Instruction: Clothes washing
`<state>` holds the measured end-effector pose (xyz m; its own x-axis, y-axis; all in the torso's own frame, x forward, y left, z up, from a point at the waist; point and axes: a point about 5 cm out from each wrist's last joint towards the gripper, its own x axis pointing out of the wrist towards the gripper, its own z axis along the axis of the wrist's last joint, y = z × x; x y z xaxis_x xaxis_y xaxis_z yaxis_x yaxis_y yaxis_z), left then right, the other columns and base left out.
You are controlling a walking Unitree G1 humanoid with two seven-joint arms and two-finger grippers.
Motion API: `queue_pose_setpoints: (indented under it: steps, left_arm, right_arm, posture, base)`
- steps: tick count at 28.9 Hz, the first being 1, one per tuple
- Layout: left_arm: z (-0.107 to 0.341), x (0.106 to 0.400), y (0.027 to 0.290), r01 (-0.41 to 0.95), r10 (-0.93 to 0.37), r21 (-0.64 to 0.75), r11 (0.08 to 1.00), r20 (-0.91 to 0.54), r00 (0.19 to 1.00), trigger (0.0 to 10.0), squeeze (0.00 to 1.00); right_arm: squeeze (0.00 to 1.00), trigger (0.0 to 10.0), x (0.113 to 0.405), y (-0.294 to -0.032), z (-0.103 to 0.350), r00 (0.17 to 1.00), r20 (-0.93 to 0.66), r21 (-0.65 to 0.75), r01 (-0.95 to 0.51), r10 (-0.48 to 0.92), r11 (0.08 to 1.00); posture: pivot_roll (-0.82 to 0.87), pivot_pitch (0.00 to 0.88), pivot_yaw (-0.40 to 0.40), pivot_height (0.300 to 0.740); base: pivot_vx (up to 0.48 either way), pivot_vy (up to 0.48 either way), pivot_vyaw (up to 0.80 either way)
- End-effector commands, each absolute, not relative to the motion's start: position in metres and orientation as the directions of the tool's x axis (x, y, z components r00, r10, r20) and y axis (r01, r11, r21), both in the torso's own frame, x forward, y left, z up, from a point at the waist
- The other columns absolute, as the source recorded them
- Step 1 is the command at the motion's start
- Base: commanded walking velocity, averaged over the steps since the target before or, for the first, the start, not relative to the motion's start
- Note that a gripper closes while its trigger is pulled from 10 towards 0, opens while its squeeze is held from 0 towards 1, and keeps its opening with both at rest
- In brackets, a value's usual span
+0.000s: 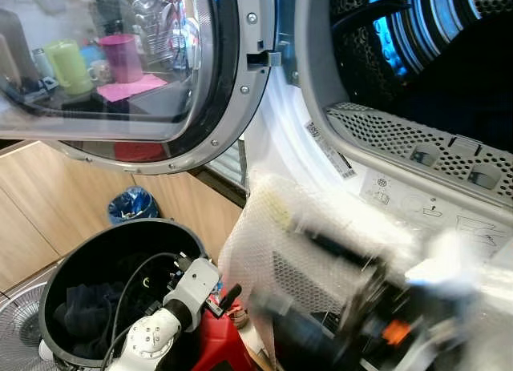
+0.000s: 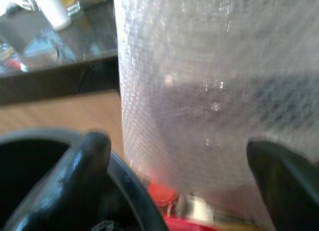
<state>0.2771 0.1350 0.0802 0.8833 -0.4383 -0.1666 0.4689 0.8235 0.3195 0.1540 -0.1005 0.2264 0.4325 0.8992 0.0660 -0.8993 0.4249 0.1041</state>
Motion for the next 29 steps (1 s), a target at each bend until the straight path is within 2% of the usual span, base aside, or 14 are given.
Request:
queue_pose_setpoints:
  steps: [1, 2, 3, 6, 7, 11, 14, 17, 20, 22, 25, 29]
  left_arm:
    - [0.084, 0.276, 0.137, 0.47, -0.446, 0.316, 0.824, -0.15, 0.882, 10.0, 0.0]
    - [0.084, 0.276, 0.137, 0.473, -0.449, 0.317, 0.822, -0.149, 0.881, 10.0, 0.0]
    - [0.086, 0.276, 0.135, 0.482, -0.459, 0.309, 0.82, -0.146, 0.876, 10.0, 0.0]
    - [0.087, 0.275, 0.131, 0.511, -0.49, 0.296, 0.807, -0.145, 0.859, 10.0, 0.0]
    - [0.088, 0.274, 0.129, 0.53, -0.509, 0.3, 0.793, -0.15, 0.847, 10.0, 0.0]
    - [0.088, 0.271, 0.128, 0.563, -0.542, 0.303, 0.769, -0.16, 0.825, 10.0, 0.0]
    - [0.089, 0.269, 0.129, 0.589, -0.565, 0.303, 0.749, -0.171, 0.807, 10.0, 0.0]
    - [0.091, 0.268, 0.129, 0.617, -0.59, 0.288, 0.732, -0.183, 0.786, 10.0, 0.0]
    - [0.095, 0.264, 0.129, 0.684, -0.651, 0.258, 0.682, -0.212, 0.729, 10.0, 0.0]
    - [0.097, 0.261, 0.129, 0.746, -0.702, 0.256, 0.614, -0.255, 0.665, 10.0, 0.0]
    - [0.105, 0.259, 0.132, 0.783, -0.734, 0.22, 0.582, -0.272, 0.623, 10.0, 0.0]
    - [0.129, 0.263, 0.146, 0.817, -0.755, 0.239, 0.525, -0.313, 0.577, 10.0, 0.0]
  right_arm:
    - [0.0, 10.0, 0.153, -0.1, 0.22, 0.448, 0.035, 0.088, -0.892, 0.893, 0.444]
    - [0.0, 10.0, 0.155, -0.102, 0.208, 0.469, -0.008, 0.113, -0.877, 0.883, 0.467]
    - [0.0, 10.0, 0.161, -0.108, 0.173, 0.522, -0.11, 0.186, -0.825, 0.846, 0.534]
    - [0.0, 10.0, 0.171, -0.123, 0.131, 0.635, -0.177, 0.284, -0.699, 0.752, 0.657]
    - [0.0, 10.0, 0.176, -0.136, 0.107, 0.714, -0.23, 0.325, -0.584, 0.661, 0.744]
    - [0.0, 10.0, 0.179, -0.151, 0.079, 0.776, -0.301, 0.341, -0.456, 0.554, 0.823]
    - [0.0, 10.0, 0.181, -0.171, 0.041, 0.833, -0.408, 0.349, -0.236, 0.373, 0.907]
    - [0.0, 10.0, 0.181, -0.181, 0.025, 0.85, -0.442, 0.34, -0.137, 0.287, 0.93]
    - [0.0, 10.0, 0.179, -0.198, -0.013, 0.827, -0.55, 0.266, 0.045, 0.113, 0.963]
    - [0.0, 10.0, 0.171, -0.217, -0.045, 0.73, -0.678, 0.152, 0.256, -0.088, 0.955]
    - [0.0, 10.0, 0.155, -0.231, -0.068, 0.594, -0.767, 0.054, 0.434, -0.241, 0.899]
    - [0.0, 10.0, 0.144, -0.228, -0.084, 0.524, -0.807, -0.009, 0.453, -0.274, 0.892]
  posture:
    - [0.07, 0.088, 0.022, 0.74]
    - [0.07, 0.088, 0.022, 0.74]
    - [0.07, 0.088, 0.019, 0.74]
    - [0.08, 0.086, 0.015, 0.74]
    - [0.09, 0.086, 0.015, 0.74]
    - [0.1, 0.083, 0.013, 0.74]
    - [0.11, 0.082, 0.013, 0.74]
    - [0.12, 0.083, 0.015, 0.74]
    - [0.12, 0.082, 0.016, 0.74]
    - [0.14, 0.075, 0.021, 0.74]
    - [0.14, 0.07, 0.021, 0.74]
    - [0.17, 0.072, 0.02, 0.74]
  base:
    - [0.0, 0.0, 0.0]
    - [0.0, 0.0, 0.0]
    - [0.0, 0.0, 0.0]
    - [0.0, 0.0, 0.0]
    - [0.0, 0.0, 0.0]
    - [0.0, 0.0, 0.0]
    - [0.0, 0.0, 0.0]
    - [0.0, 0.0, 0.0]
    - [0.0, 0.0, 0.0]
    - [0.0, 0.0, 0.0]
    - [0.0, 0.0, 0.0]
    - [0.0, 0.0, 0.0]
